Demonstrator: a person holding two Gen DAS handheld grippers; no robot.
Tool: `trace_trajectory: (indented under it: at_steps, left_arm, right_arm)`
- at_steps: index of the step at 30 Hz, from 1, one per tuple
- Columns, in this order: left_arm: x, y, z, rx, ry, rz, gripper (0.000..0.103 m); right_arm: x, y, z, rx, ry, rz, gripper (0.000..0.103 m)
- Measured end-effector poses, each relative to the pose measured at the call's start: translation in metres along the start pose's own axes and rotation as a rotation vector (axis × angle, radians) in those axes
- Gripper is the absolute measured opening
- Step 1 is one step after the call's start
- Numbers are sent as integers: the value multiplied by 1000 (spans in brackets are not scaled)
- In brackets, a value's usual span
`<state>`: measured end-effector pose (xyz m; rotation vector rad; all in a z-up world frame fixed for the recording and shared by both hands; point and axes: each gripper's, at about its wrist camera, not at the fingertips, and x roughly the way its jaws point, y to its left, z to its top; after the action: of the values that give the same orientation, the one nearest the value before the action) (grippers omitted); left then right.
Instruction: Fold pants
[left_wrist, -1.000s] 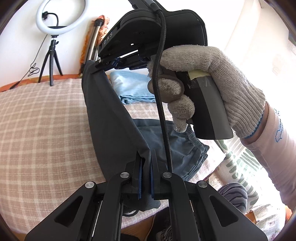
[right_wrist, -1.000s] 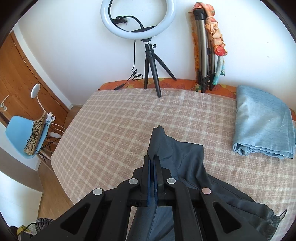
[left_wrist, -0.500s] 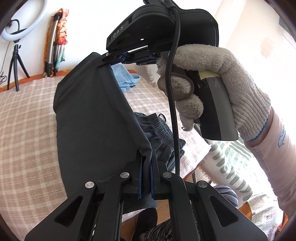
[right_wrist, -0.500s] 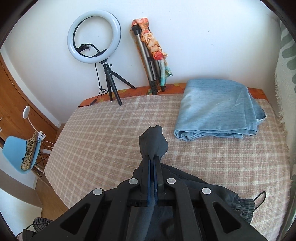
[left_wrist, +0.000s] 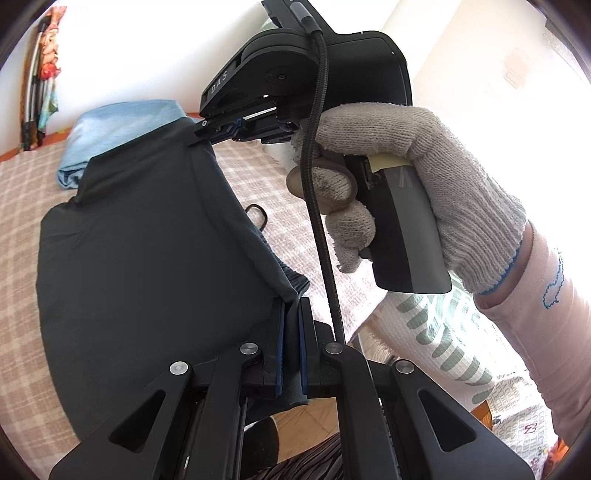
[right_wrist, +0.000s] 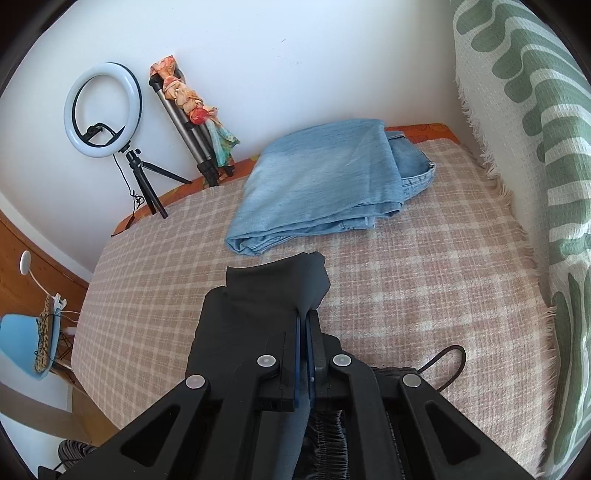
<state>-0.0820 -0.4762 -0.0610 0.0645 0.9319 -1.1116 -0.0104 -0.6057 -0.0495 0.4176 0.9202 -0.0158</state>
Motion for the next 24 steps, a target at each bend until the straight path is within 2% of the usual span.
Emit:
trace_trajectory:
  at_steps: [9,14,17,19,22,24]
  left_arm:
    - [30,-17,4,41,49,-11,5]
    - [10,-4,-1,61,85,0,5]
    - [-19,11,-11,94,71,45,6]
    - [-40,29,-19,72,55,77,15]
    - [-73,68,-29,35,24,172,15]
    - [-88,92,-35,9,15,245,15]
  right_arm:
    - [18,-31,-4,19,23,15,0]
    - [31,-50,-8,40,40,-20,0]
    - [36,-61,-12,57,40,-25,0]
    - [37,-63,-14,44,41,-33,1]
    - [31,-62,-16,30,39,-38,7]
    - [23,-59,-19,10,26,-64,15]
